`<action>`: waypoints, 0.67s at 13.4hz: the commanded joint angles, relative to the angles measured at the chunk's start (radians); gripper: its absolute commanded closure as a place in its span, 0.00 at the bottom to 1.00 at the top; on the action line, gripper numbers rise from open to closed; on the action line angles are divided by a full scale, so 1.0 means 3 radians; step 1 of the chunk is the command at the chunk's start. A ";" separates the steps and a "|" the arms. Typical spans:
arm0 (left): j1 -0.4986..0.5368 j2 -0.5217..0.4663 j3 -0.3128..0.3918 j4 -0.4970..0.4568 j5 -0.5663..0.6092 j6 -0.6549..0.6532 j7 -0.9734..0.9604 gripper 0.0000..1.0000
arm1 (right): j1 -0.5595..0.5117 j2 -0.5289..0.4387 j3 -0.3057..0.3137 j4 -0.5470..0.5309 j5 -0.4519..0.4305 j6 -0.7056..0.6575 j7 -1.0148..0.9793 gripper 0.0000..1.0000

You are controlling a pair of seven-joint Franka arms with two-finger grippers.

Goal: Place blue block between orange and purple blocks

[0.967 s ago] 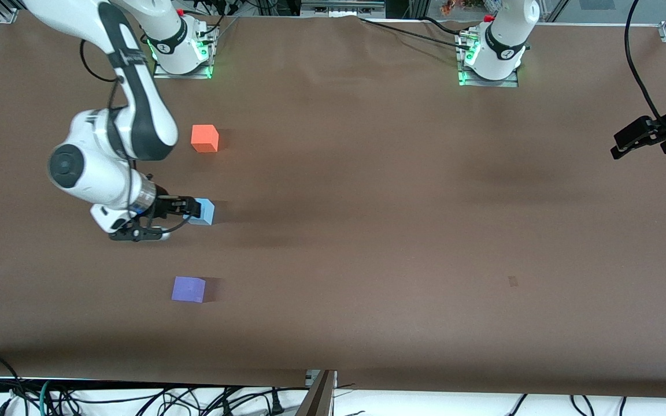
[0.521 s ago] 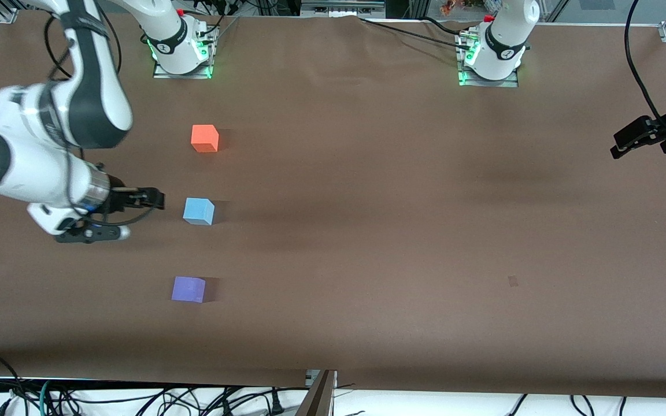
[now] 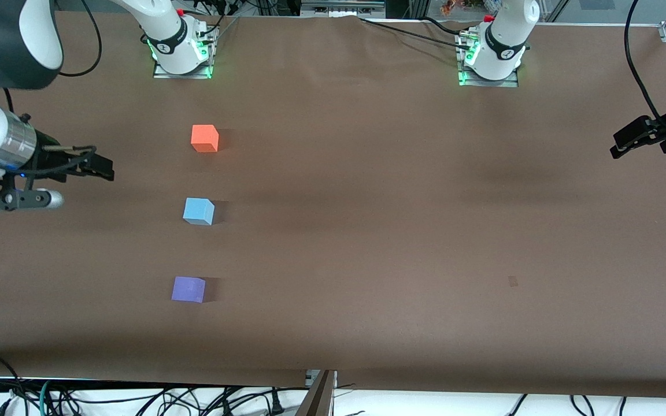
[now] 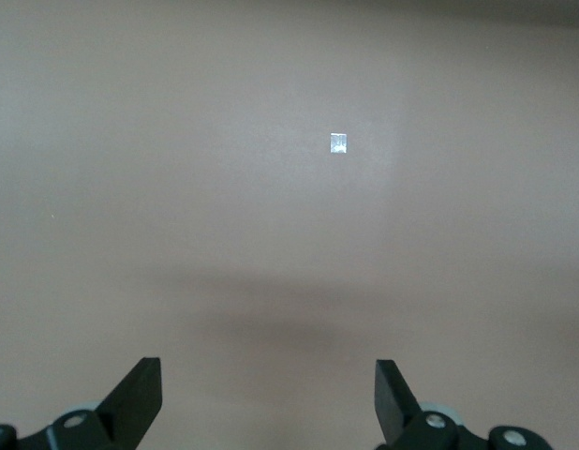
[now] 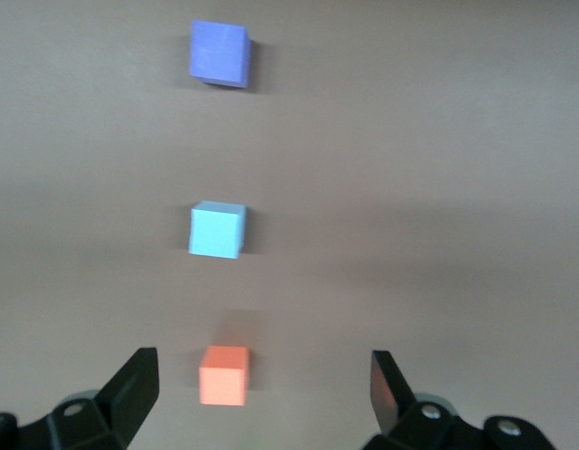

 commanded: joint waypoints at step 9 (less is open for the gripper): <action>-0.0022 0.0052 -0.0015 0.0067 0.0065 -0.0084 -0.0101 0.00 | -0.0470 -0.0588 0.0445 -0.0231 -0.0205 -0.0236 0.0163 0.00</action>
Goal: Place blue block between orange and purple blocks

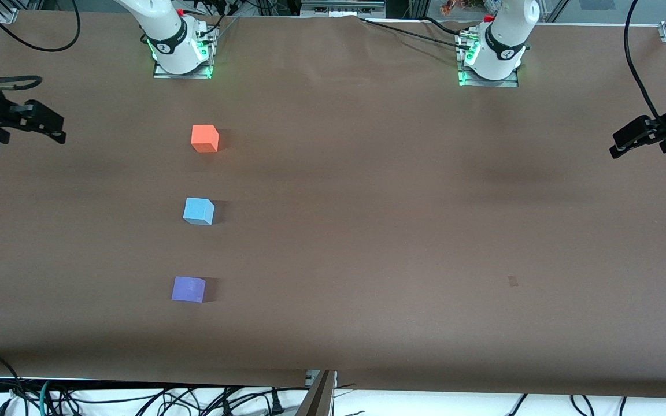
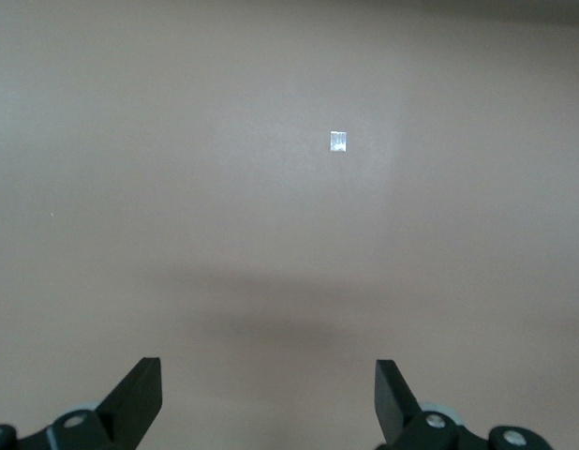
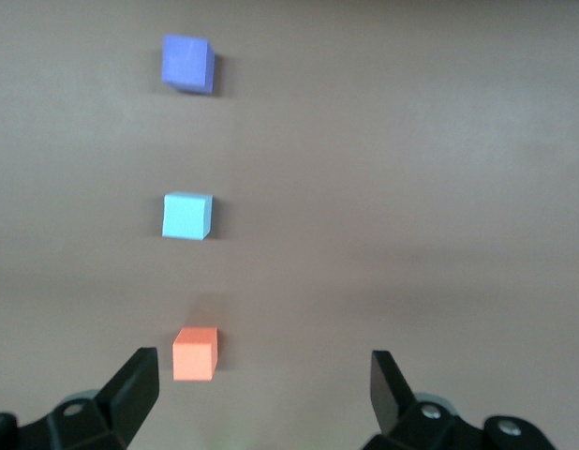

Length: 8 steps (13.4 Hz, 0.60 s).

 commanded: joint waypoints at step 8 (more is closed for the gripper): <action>0.0014 0.0070 -0.0002 0.0077 0.0060 -0.0062 -0.0085 0.00 | -0.0029 0.0020 0.0070 -0.0049 -0.0036 -0.0035 0.0098 0.00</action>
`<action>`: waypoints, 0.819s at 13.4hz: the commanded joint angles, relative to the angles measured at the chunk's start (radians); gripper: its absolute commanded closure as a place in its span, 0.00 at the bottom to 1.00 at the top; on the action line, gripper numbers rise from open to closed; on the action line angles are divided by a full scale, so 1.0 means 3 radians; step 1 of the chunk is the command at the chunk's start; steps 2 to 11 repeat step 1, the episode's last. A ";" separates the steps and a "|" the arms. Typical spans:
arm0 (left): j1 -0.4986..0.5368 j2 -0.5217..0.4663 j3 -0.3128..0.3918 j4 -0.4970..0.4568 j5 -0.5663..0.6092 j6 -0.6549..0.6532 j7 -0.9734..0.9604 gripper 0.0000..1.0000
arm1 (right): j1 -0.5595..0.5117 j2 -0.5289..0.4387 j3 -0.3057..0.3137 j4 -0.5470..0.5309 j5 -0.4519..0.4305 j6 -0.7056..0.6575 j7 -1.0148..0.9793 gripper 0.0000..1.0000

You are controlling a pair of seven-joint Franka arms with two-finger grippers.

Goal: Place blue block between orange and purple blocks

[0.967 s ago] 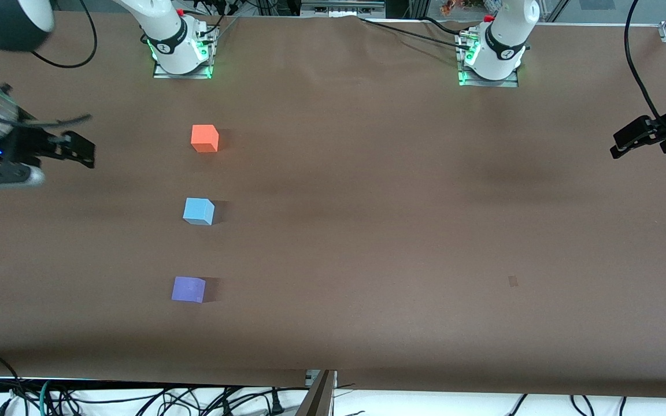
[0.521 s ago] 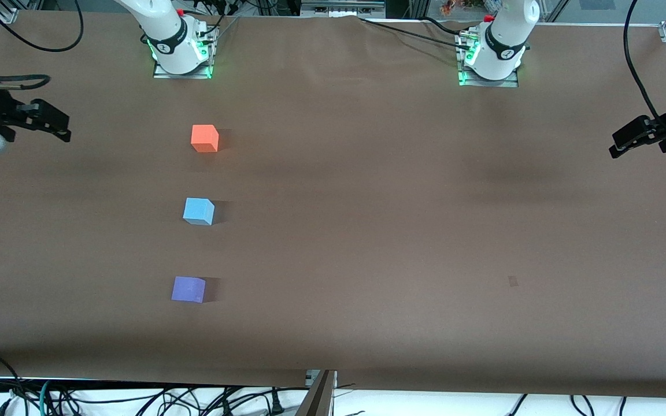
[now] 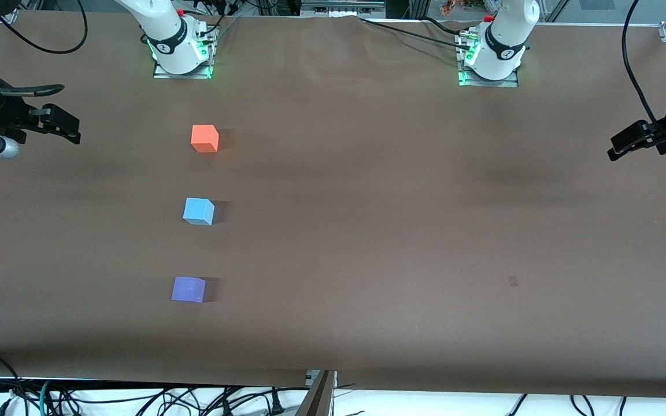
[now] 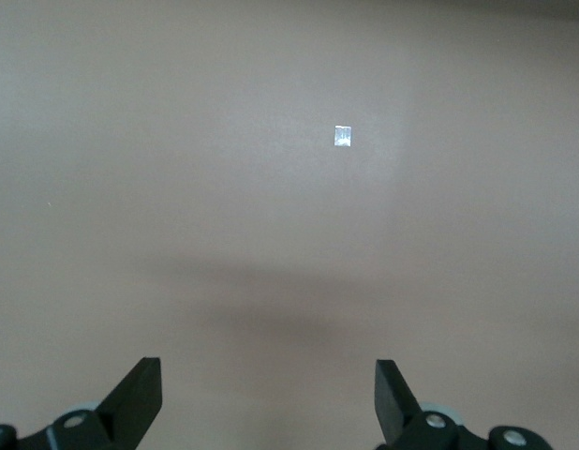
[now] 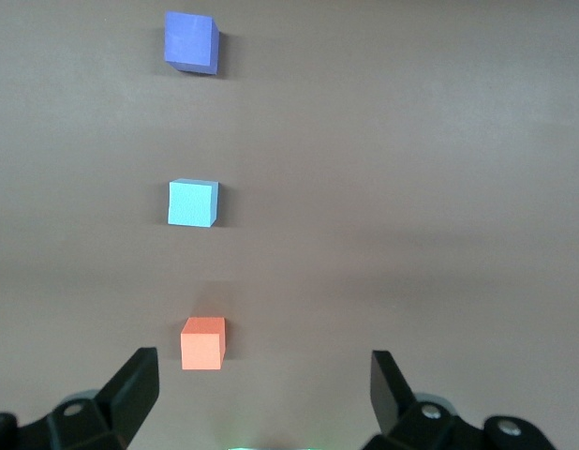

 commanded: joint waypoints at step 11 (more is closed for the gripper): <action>0.0004 0.0022 -0.0013 0.0087 0.0060 -0.0056 -0.0036 0.00 | -0.0024 -0.0017 0.0018 -0.0007 -0.0036 -0.0032 0.0036 0.00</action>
